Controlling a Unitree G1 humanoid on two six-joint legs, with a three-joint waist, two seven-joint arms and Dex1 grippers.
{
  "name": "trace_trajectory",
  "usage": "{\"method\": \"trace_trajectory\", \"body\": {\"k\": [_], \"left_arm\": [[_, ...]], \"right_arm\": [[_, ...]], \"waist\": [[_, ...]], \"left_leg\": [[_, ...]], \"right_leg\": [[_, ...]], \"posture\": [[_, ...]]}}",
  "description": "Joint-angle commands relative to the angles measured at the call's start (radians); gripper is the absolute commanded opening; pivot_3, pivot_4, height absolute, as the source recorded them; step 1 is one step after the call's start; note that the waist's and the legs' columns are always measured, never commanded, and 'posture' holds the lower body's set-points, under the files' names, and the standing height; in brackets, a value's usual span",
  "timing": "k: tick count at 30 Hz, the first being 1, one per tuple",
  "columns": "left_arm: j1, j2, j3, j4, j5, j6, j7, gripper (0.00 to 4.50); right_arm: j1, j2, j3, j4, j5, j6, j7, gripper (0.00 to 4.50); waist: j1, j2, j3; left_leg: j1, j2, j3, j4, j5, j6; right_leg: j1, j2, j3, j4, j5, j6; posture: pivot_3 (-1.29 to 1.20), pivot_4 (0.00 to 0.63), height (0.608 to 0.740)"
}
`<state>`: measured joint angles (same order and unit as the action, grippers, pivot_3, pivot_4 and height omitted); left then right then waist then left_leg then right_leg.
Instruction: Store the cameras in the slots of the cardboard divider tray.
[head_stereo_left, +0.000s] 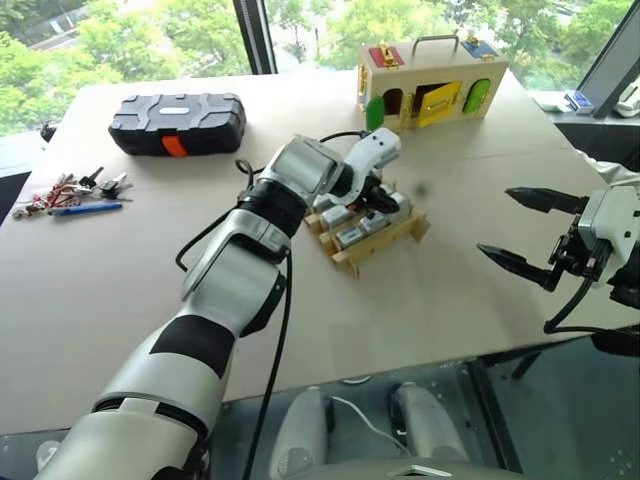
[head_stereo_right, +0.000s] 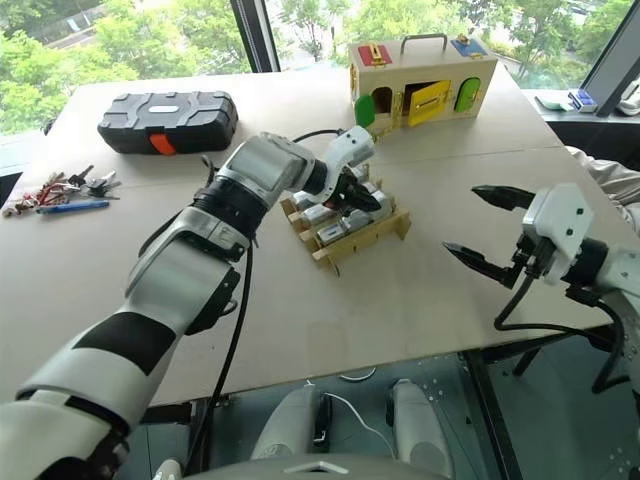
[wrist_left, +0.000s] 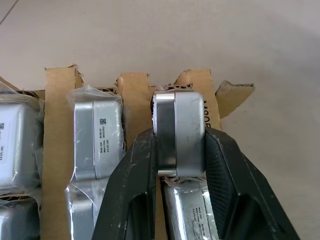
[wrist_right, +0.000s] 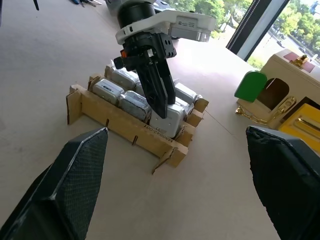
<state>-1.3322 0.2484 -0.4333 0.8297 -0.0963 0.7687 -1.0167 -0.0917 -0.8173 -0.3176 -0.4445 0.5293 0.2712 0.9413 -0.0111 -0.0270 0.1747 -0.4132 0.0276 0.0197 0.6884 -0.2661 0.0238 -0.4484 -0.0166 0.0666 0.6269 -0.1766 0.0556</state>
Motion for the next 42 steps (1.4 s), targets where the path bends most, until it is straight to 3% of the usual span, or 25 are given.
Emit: {"method": "trace_trajectory", "body": {"k": [1,4,5,10,12,14,17,18,27,34,42], "left_arm": [[-0.022,0.009,0.02,-0.155,0.01,0.078,-0.002,2.5],[-0.016,0.021,0.061,-0.284,-0.028,0.217,0.0,3.95],[-0.018,0.024,0.097,-0.326,-0.057,0.276,0.006,4.2],[0.011,0.045,0.354,-0.463,-0.19,0.441,0.099,4.2],[0.086,0.024,0.529,-0.527,-0.235,0.335,0.206,4.2],[0.215,0.024,0.603,-0.645,-0.251,0.135,0.227,4.2],[0.376,0.05,0.699,-0.774,-0.319,0.166,0.268,4.2],[0.475,0.079,0.706,-0.844,-0.333,0.137,0.237,4.36],[1.101,0.198,0.828,-1.211,-0.428,-0.127,0.111,4.36],[1.35,0.309,0.881,-1.265,-0.473,-0.2,0.058,4.36],[1.549,0.26,0.888,-1.36,-0.491,-0.243,0.164,4.36]], "right_arm": [[0.011,-0.009,-0.046,-0.041,0.007,-0.017,-0.011,4.5],[0.027,-0.009,-0.055,-0.051,0.01,-0.014,-0.014,4.5],[0.033,-0.008,-0.056,-0.054,0.01,-0.014,-0.016,4.5],[0.059,0.008,-0.061,-0.067,0.016,0.011,-0.056,4.5],[0.057,0.026,-0.046,-0.06,-0.012,0.017,-0.105,4.5],[0.042,0.044,-0.029,-0.04,-0.034,0.046,-0.163,4.5],[0.02,0.077,-0.021,-0.004,-0.033,0.088,-0.224,4.5],[0.021,0.09,-0.011,0.0,-0.045,0.083,-0.236,4.5],[0.041,0.084,0.081,0.054,-0.11,0.032,-0.164,4.5],[0.053,0.055,0.072,0.103,-0.123,-0.002,-0.102,4.5],[0.039,0.058,0.061,0.151,-0.13,-0.017,-0.107,4.5]], "waist": [[-0.001,0.0,0.0],[-0.001,0.0,0.0],[-0.001,0.0,0.0],[-0.007,0.0,0.0],[-0.008,0.002,-0.001],[-0.007,0.003,-0.002],[-0.004,0.003,-0.001],[-0.003,0.003,-0.002],[-0.001,0.002,-0.002],[-0.005,0.001,-0.002],[-0.005,0.001,-0.002]], "left_leg": [[0.0,0.0,0.0,0.0,0.0,0.0],[-0.001,0.0,0.0,0.0,0.0,0.0],[-0.001,0.0,-0.001,0.0,0.0,0.0],[0.0,0.0,-0.001,-0.001,0.0,0.0],[0.001,0.0,-0.001,-0.001,0.0,0.0],[0.002,0.0,-0.001,0.0,0.0,0.0],[0.005,0.0,0.002,0.0,0.0,0.0],[0.005,0.0,0.001,0.0,0.0,-0.001],[0.006,-0.001,0.003,0.0,0.0,-0.001],[0.017,0.001,0.005,0.0,0.001,0.0],[0.018,0.003,0.007,0.0,0.001,0.0]], "right_leg": [[0.0,0.0,0.0,0.0,0.0,0.0],[0.0,0.0,0.0,0.0,0.0,0.0],[0.0,0.0,0.0,0.0,0.0,0.0],[-0.001,0.0,0.0,0.0,0.0,0.001],[0.0,0.0,0.0,0.001,-0.002,0.003],[0.001,0.0,0.001,0.003,-0.002,0.003],[0.001,-0.001,0.003,0.006,0.0,0.0],[0.001,-0.001,0.003,0.007,0.0,0.0],[0.002,-0.002,0.004,0.007,0.0,-0.001],[0.01,-0.001,0.004,0.007,-0.005,-0.001],[0.01,-0.001,0.005,0.007,-0.005,0.0]], "posture": [[0.0,0.15,0.74],[0.0,0.15,0.74],[0.0,0.15,0.74],[0.0,0.15,0.74],[0.0,0.15,0.74],[0.0,0.15,0.74],[0.0,0.15,0.74],[0.0,0.15,0.74],[0.0,0.15,0.74],[0.0,0.15,0.74],[0.0,0.15,0.74]]}}
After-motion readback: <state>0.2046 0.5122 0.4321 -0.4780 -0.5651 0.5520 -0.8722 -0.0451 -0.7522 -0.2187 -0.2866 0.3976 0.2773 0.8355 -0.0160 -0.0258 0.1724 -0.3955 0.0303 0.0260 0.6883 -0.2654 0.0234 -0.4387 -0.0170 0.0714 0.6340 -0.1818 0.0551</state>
